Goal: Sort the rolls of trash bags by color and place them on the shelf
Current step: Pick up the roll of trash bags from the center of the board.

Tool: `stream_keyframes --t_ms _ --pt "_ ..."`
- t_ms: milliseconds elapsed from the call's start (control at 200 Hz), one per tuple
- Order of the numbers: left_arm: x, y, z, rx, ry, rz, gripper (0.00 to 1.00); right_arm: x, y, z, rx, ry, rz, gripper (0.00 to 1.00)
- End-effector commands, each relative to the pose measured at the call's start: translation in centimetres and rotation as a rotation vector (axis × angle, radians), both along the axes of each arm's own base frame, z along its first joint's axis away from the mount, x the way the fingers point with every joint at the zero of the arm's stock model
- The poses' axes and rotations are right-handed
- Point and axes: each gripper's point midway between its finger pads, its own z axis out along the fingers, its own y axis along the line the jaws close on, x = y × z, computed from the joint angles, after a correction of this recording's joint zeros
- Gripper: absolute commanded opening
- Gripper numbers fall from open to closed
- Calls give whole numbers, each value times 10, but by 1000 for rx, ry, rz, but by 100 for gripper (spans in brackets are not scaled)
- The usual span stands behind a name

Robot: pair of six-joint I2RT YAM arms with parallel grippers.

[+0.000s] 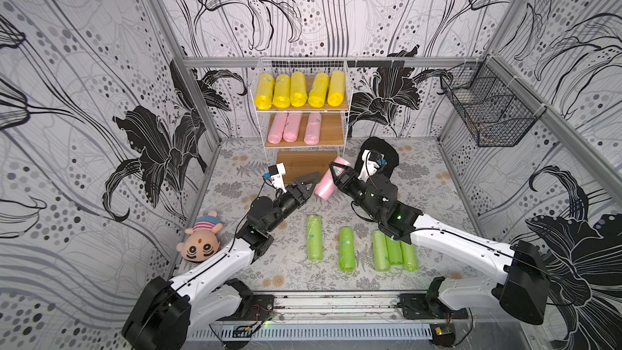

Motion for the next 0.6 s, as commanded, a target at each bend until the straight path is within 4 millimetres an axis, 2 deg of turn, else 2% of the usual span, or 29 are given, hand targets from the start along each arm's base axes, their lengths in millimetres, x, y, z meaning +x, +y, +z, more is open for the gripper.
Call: stream_keyframes --t_ms 0,110,335,596 --pt "2 1 5 -45 -22 16 80 1 -1 44 141 -68 -2 33" --pt "4 4 1 -62 -14 38 81 1 -3 45 169 -63 -8 33" --pt "-2 -6 16 -166 -62 -25 81 6 -3 41 258 -48 -19 32" --pt "3 -19 11 -245 -33 -67 63 9 2 40 316 -41 -7 31"
